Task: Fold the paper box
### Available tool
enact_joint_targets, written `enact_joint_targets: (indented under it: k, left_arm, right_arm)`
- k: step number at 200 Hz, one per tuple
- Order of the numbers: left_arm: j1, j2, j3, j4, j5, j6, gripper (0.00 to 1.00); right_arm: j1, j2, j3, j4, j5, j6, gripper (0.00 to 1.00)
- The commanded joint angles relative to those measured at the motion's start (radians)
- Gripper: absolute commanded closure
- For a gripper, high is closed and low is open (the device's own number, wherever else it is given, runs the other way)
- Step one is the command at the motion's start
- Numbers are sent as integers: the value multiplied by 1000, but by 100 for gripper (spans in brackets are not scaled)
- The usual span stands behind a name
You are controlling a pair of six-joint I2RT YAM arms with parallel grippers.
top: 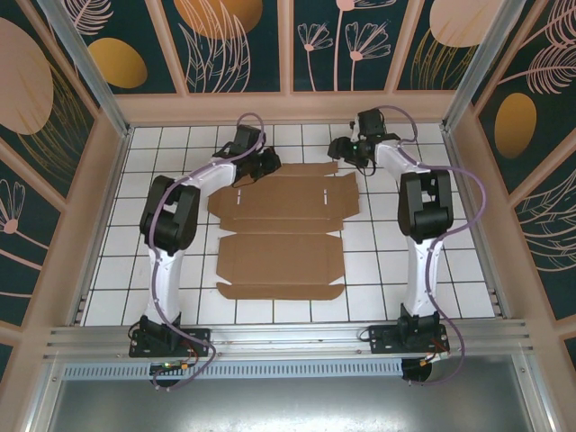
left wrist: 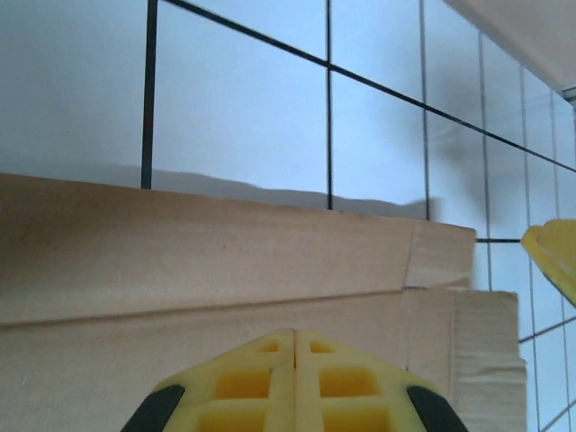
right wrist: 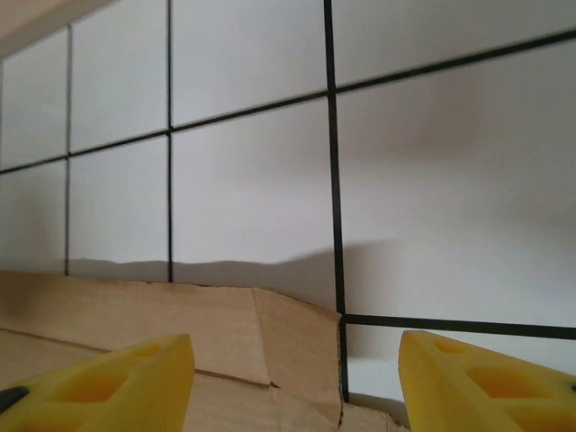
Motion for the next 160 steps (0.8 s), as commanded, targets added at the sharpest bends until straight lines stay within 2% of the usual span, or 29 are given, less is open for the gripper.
enact_joint_targets:
  k: [1, 72, 160]
  left_arm:
    - [5, 79, 55, -37, 38, -22, 100]
    - [6, 184, 102, -55, -4, -44, 100]
    - [7, 177, 63, -45, -14, -37, 100]
  right_arm:
    - [-1, 44, 52, -61, -59, 22, 38]
    - [0, 106, 80, -36, -185, 50, 41]
    - [30, 98, 84, 82, -356, 121, 46]
